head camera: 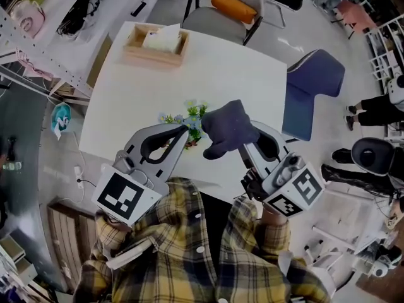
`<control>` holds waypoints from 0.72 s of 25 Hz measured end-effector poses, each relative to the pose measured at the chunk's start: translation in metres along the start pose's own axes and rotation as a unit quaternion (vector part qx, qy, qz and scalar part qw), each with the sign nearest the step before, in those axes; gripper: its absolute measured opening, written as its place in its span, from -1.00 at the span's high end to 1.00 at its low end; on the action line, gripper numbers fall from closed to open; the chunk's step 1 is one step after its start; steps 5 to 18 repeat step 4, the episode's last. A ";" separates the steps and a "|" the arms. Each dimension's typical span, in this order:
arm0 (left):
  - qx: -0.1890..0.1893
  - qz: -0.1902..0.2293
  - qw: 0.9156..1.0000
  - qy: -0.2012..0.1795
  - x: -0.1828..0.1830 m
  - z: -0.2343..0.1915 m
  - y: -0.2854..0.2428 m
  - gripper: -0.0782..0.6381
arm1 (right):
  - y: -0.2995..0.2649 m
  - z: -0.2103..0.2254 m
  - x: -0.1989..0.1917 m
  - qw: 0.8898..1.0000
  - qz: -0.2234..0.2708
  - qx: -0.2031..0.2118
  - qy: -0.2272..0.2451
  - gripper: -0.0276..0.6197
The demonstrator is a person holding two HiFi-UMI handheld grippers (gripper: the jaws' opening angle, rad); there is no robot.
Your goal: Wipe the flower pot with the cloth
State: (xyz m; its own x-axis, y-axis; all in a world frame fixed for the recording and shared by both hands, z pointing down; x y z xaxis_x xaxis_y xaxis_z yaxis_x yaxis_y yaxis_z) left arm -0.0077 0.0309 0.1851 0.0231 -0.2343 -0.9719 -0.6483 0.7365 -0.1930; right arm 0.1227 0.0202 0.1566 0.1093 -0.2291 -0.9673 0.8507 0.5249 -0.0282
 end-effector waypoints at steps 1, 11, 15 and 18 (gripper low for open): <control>0.001 -0.002 1.000 0.000 -0.001 0.000 -0.001 0.76 | 0.000 0.001 -0.001 1.000 0.000 0.000 -0.001 0.85; 0.004 -0.007 1.000 0.002 -0.005 -0.001 -0.003 0.76 | 0.002 0.004 -0.003 1.000 -0.002 0.001 -0.004 0.85; 0.004 -0.007 1.000 0.002 -0.005 -0.001 -0.003 0.76 | 0.002 0.004 -0.003 1.000 -0.002 0.001 -0.004 0.85; 0.004 -0.007 1.000 0.002 -0.005 -0.001 -0.003 0.76 | 0.002 0.004 -0.003 1.000 -0.002 0.001 -0.004 0.85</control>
Point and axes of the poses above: the fingertips, and each gripper's own axes: y backward along the fingers, z to its right, x out of its top, the point moved 3 cm from there along y, backward along the fingers, and after that the axes turned 9 degrees about x, right-handed, at the moved point
